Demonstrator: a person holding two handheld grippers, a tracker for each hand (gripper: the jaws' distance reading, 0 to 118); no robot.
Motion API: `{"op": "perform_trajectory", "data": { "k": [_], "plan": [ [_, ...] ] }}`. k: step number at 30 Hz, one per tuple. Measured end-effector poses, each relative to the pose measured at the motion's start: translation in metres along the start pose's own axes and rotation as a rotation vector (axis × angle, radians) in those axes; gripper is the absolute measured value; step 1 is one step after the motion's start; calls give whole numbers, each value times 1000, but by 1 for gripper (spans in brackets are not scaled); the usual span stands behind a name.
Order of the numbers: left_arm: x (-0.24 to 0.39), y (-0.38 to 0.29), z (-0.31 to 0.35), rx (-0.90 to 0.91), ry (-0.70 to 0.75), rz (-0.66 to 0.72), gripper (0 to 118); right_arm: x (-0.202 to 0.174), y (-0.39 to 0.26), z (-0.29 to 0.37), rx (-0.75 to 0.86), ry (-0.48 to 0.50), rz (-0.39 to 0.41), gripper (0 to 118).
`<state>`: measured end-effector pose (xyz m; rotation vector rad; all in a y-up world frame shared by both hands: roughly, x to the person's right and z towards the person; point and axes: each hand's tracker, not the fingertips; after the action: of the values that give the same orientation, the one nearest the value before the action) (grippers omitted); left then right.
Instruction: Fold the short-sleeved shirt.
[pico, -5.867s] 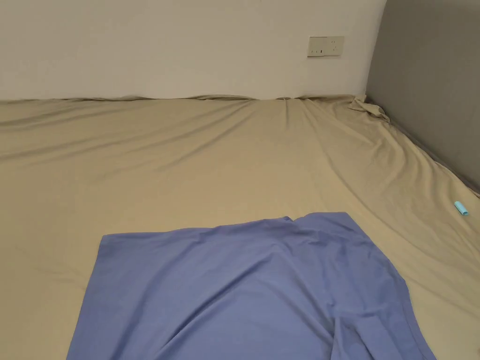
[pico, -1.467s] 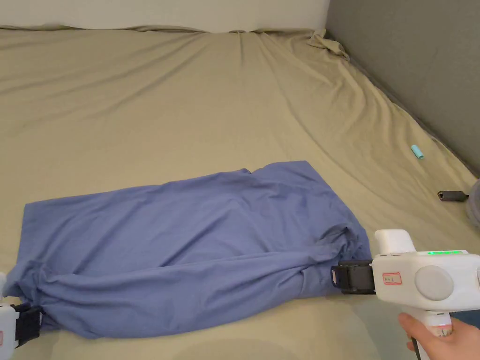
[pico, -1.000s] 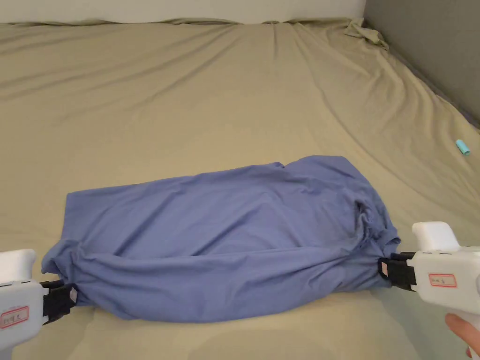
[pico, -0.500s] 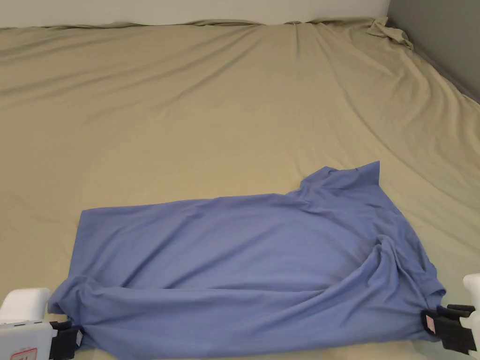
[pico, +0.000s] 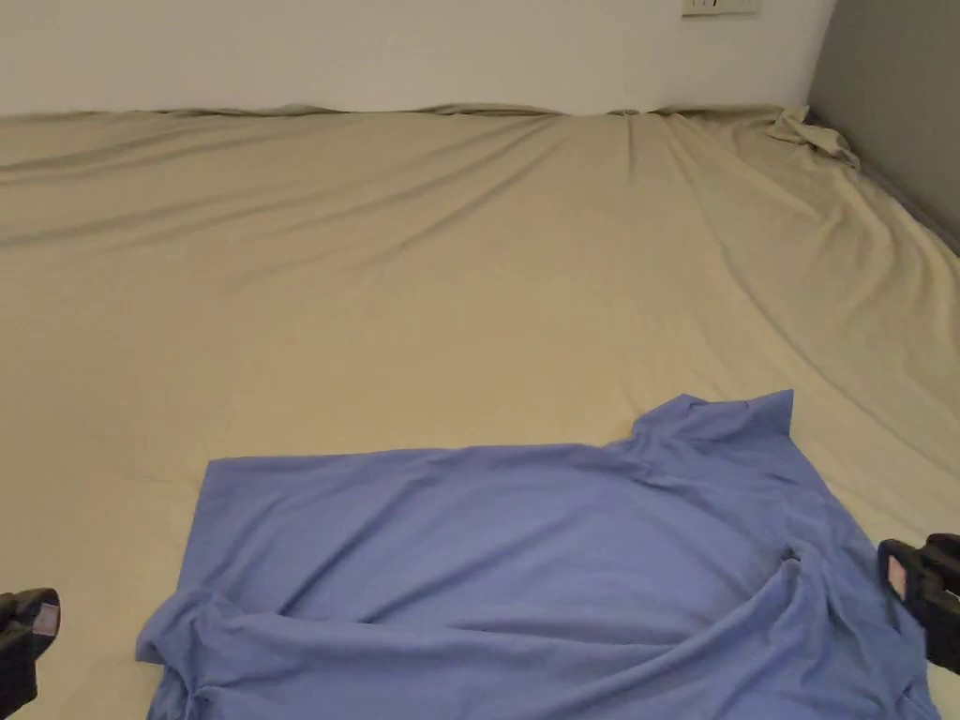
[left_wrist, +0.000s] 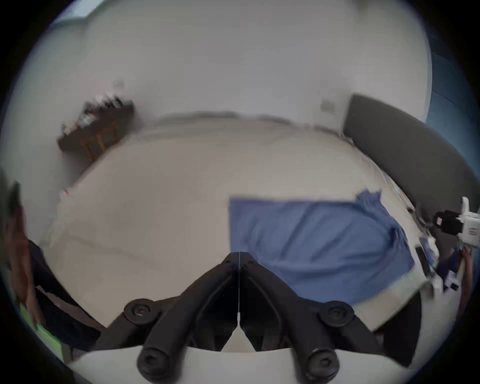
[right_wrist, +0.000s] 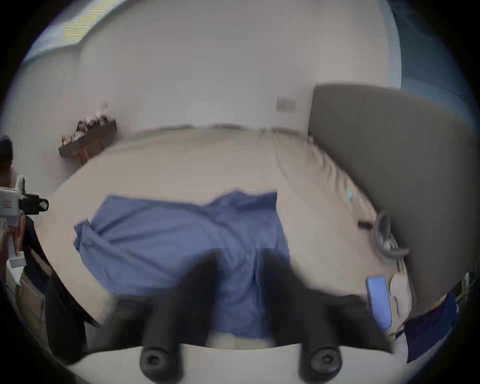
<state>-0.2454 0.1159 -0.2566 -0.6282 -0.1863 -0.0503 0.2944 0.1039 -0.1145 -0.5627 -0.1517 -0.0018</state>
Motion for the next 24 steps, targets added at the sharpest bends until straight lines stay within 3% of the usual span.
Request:
{"op": "perform_trajectory", "data": {
  "k": [1, 5, 10, 11, 13, 14, 16, 24],
  "plan": [
    [2, 12, 5, 27, 58, -20, 0, -5, 6, 0, 20, -21, 0, 3],
    [10, 42, -25, 0, 3, -25, 0, -14, 22, -16, 20, 55, -20, 3],
    [24, 75, -129, -140, -48, -63, 1, -20, 35, -49, -3, 66, -2, 3],
    [21, 78, -154, -179, -62, -18, 23, -21, 37, -54, -4, 79, -5, 3],
    [18, 79, -208, -262, -81, 30, 95, -24, 43, -64, -15, 100, -12, 3],
    [18, 78, -233, -303, -64, 15, 100, -25, 44, -69, -19, 108, -13, 3],
    [16, 75, -270, -355, 25, -15, 100, -27, 47, -79, -34, 118, -17, 3],
    [13, 29, -345, -487, 60, -56, 98, -37, 42, -126, -110, 154, -13, 3]
  ]
}}
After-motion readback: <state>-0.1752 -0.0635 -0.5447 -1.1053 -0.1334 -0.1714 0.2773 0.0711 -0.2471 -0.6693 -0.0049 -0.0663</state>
